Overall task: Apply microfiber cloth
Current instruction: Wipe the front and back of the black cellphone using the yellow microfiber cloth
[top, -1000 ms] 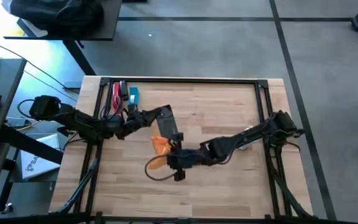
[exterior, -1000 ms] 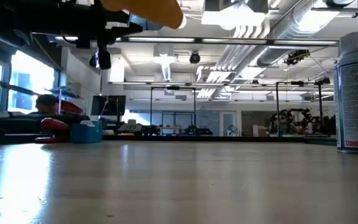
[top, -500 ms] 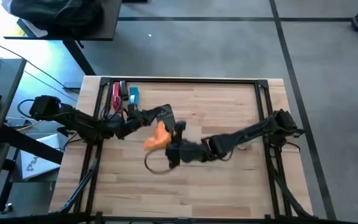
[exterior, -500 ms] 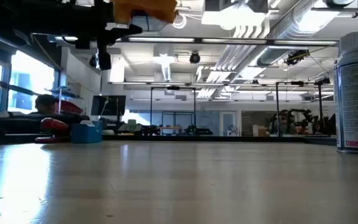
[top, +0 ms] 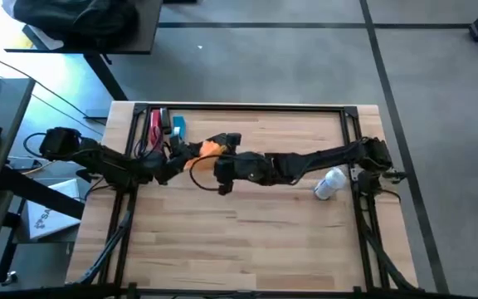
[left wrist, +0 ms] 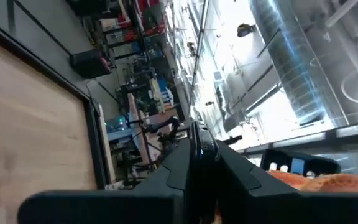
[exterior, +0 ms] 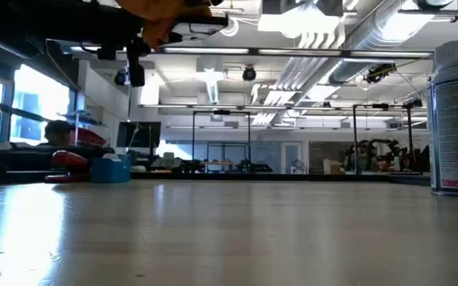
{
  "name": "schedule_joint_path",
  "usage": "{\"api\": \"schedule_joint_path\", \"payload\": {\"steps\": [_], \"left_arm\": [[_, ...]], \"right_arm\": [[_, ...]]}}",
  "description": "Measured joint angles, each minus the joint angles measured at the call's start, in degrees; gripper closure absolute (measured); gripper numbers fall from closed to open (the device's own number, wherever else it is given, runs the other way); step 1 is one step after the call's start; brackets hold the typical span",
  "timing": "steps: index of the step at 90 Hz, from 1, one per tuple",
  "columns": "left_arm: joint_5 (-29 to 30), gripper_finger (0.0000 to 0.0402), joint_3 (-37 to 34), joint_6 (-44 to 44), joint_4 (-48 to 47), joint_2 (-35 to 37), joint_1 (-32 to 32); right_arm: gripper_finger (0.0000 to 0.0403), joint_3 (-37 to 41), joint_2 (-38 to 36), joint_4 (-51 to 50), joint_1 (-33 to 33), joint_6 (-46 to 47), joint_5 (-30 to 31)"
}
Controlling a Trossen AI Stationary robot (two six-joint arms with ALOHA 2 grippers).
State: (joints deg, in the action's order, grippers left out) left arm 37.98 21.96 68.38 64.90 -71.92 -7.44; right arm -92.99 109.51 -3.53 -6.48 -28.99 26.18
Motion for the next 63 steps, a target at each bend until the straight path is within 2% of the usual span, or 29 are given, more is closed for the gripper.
{"api": "schedule_joint_path", "payload": {"steps": [6, 11, 30, 47, 63], "left_arm": [[-1.8, 0.0376, 0.0, -0.1, -0.4, 0.0, 0.0], [-3.0, 0.0376, 0.0, -0.1, -0.7, 0.0, 0.1], [-1.9, 0.0376, 0.1, -0.1, 0.5, -0.1, 0.5], [-2.2, 0.0376, 0.3, 0.9, 2.6, 0.1, 1.5], [-1.9, 0.0376, 0.3, 0.3, 1.8, 0.1, 1.5]], "right_arm": [[0.0402, -0.1, -0.1, -1.9, -0.3, 0.1, -5.5], [0.0402, -0.1, -0.1, -3.9, -1.1, 0.7, -7.4], [0.0402, -0.1, 0.0, -11.0, -6.1, 5.5, -7.3], [0.0402, 0.2, -0.1, -15.8, -10.9, 14.1, -6.0], [0.0402, 0.2, -2.8, -16.4, -15.8, 14.4, -0.7]]}}
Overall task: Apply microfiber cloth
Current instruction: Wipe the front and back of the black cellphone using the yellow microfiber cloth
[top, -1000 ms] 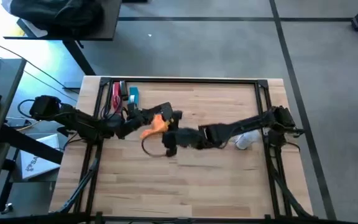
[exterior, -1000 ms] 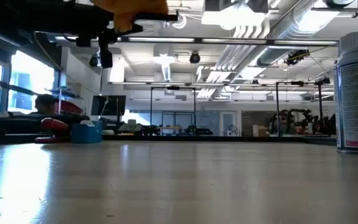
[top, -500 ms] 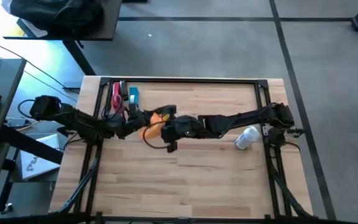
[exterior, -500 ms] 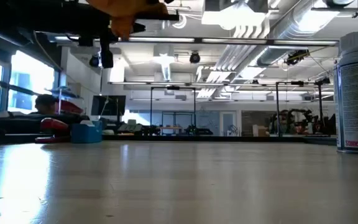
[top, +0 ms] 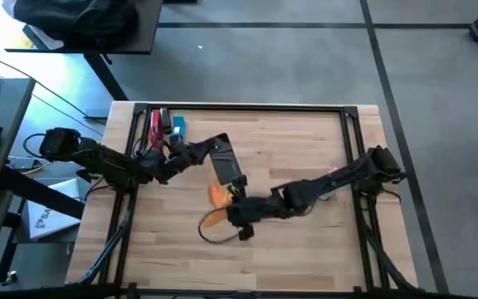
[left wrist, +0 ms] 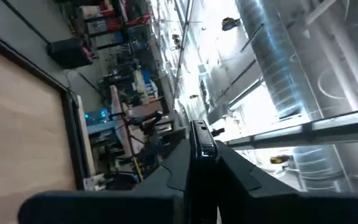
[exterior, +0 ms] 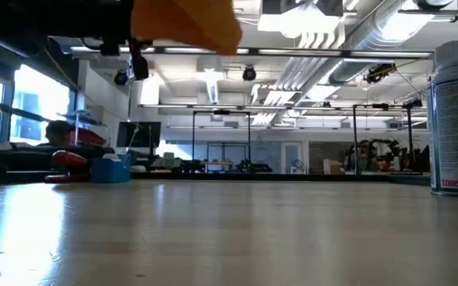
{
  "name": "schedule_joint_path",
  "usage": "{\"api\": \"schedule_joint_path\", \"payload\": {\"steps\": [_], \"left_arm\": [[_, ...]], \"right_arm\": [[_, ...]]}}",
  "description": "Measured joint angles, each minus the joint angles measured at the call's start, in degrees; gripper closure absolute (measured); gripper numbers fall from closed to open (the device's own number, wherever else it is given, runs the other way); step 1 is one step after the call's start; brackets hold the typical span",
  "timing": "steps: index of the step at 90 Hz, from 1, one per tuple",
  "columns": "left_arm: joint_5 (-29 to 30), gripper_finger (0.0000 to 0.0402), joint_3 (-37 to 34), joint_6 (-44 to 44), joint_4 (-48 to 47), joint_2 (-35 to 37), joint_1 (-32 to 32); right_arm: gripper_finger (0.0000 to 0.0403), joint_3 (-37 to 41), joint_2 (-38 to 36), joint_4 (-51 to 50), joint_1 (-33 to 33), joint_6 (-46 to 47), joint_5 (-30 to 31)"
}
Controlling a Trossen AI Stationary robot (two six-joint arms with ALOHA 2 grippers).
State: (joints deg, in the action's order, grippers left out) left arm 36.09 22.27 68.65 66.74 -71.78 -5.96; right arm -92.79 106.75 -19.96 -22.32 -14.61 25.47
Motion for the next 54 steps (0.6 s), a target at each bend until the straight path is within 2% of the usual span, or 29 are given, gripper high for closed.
{"api": "schedule_joint_path", "payload": {"steps": [18, 25, 32, 44, 54], "left_arm": [[0.3, 0.0376, -0.1, -1.2, -0.9, 0.0, -0.4], [0.4, 0.0376, -0.1, -1.2, -0.7, 0.0, -0.7], [0.4, 0.0376, -0.1, -1.2, -0.7, 0.0, -1.0], [-0.1, 0.0376, -0.1, -1.2, -0.5, 0.0, -1.8], [-1.3, 0.0376, -0.1, -1.3, -0.4, 0.0, -2.7]], "right_arm": [[0.0402, -0.1, -5.9, 0.5, -3.0, -5.8, 11.7], [0.0402, -0.1, -7.0, 0.4, -2.5, -7.2, 13.4], [0.0402, -0.1, -7.1, -0.4, -1.0, -8.3, 12.4], [0.0402, -0.1, -6.0, -1.4, 2.6, -8.4, 4.0], [0.0402, -0.1, -4.6, -1.7, 6.0, -9.5, 0.1]]}}
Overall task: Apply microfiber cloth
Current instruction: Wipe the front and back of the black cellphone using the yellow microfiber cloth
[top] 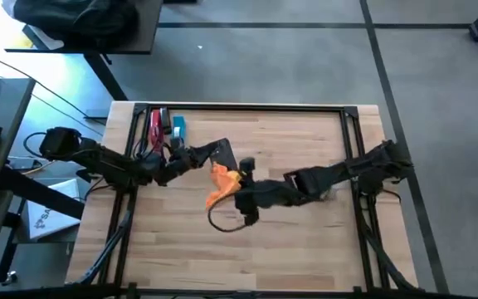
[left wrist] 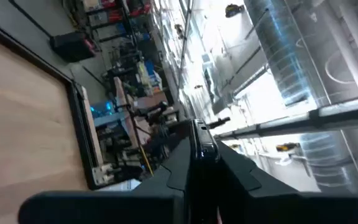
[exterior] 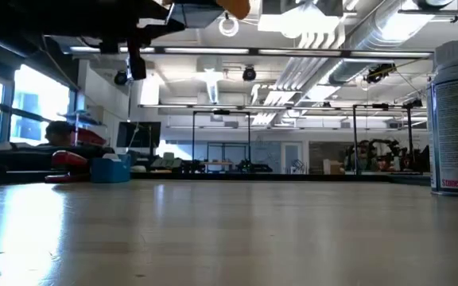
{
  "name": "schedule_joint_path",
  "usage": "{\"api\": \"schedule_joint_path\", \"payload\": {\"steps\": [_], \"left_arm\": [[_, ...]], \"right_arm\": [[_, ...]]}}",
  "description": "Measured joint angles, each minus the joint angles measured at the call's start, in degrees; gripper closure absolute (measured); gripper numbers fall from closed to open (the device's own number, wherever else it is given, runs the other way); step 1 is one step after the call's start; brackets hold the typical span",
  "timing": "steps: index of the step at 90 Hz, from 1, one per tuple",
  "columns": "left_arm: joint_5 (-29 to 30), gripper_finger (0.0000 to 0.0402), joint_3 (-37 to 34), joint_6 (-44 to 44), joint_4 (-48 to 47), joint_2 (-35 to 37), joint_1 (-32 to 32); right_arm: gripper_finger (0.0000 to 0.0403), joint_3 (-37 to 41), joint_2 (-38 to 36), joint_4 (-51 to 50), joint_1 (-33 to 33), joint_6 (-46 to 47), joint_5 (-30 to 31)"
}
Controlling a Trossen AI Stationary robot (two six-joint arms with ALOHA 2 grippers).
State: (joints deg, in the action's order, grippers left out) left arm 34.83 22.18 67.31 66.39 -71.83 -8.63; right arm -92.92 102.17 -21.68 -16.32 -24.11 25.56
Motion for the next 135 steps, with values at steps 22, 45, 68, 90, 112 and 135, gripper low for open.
{"api": "schedule_joint_path", "payload": {"steps": [22, 45, 68, 90, 112, 135], "left_arm": [[-1.7, 0.0376, 0.3, -1.2, -0.7, -0.1, -2.2], [-2.4, 0.0376, 0.3, -1.3, -0.7, -0.1, -3.2], [-5.5, 0.0376, 0.3, -1.6, -1.2, -0.1, -0.9], [-6.5, 0.0376, 0.5, -0.3, 1.1, 0.0, 1.6], [-8.0, 0.0376, 0.5, -3.6, 1.5, 0.1, 1.8], [-7.3, 0.0376, 0.5, -5.1, 1.4, 0.1, 1.8]], "right_arm": [[0.0402, -0.1, -0.1, 3.7, 7.8, -5.7, -1.5], [0.0402, -0.1, -0.7, 7.9, 11.9, -9.8, -8.2], [0.0402, -0.1, -0.6, -2.2, 6.7, -3.8, -13.7], [0.0402, 0.1, -0.5, -7.9, -2.5, 4.9, -14.7], [0.0402, 0.1, -5.2, -12.7, -13.6, 10.5, -3.7], [0.0402, 0.0, -9.0, -25.5, -21.0, 24.5, 18.0]]}}
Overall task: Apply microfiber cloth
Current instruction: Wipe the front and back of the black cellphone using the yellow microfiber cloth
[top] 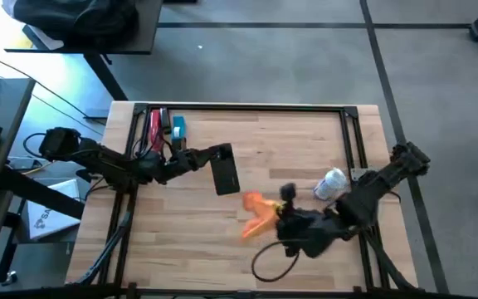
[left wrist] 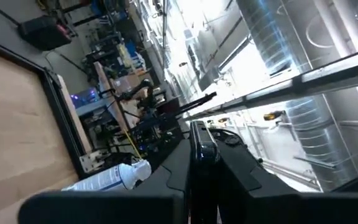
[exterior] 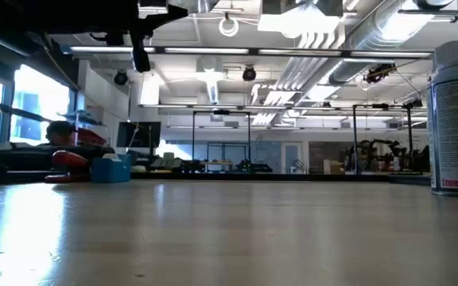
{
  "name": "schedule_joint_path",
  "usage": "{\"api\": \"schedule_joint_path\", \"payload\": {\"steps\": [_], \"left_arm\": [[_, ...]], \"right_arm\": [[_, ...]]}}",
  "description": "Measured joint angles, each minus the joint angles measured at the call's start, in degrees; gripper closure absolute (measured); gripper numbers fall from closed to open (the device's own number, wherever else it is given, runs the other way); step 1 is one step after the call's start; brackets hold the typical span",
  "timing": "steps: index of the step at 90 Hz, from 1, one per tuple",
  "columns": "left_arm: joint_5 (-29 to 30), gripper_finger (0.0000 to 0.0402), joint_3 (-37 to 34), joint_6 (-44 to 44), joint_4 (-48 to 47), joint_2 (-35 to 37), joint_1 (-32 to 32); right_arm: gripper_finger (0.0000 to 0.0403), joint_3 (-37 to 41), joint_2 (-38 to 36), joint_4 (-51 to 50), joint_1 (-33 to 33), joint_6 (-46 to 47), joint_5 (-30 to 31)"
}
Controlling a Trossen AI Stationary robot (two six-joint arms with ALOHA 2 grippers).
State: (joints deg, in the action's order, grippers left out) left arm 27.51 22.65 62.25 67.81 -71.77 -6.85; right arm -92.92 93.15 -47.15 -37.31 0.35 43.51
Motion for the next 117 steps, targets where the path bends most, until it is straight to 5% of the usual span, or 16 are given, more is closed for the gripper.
{"api": "schedule_joint_path", "payload": {"steps": [14, 28, 59, 71, 85, 117], "left_arm": [[1.0, 0.0376, 0.0, -1.0, -0.2, -0.1, 0.0], [2.3, 0.0376, 0.0, -1.5, -0.6, -0.1, -0.7], [4.4, 0.0376, -0.1, -3.0, -1.0, -0.1, -2.7], [4.2, 0.0376, -0.1, -4.0, -1.2, -0.1, -3.5], [4.2, 0.0376, -0.1, -4.1, -1.3, -0.1, -4.2], [6.4, 0.0376, -0.1, -2.5, -2.4, -0.1, -7.4]], "right_arm": [[0.0402, 0.0, 0.8, -3.1, 0.6, 6.3, 1.0], [0.0402, 0.0, 2.6, 1.9, 1.9, 1.5, -2.9], [0.0402, 0.0, 5.3, 20.1, 13.2, -18.0, -27.9], [0.0402, 0.0, 4.8, 23.9, 16.6, -22.4, -32.7], [0.0402, 0.0, 4.9, 24.6, 20.1, -23.3, -32.9], [0.0403, 0.0, 5.0, 37.4, 26.9, -36.6, -19.9]]}}
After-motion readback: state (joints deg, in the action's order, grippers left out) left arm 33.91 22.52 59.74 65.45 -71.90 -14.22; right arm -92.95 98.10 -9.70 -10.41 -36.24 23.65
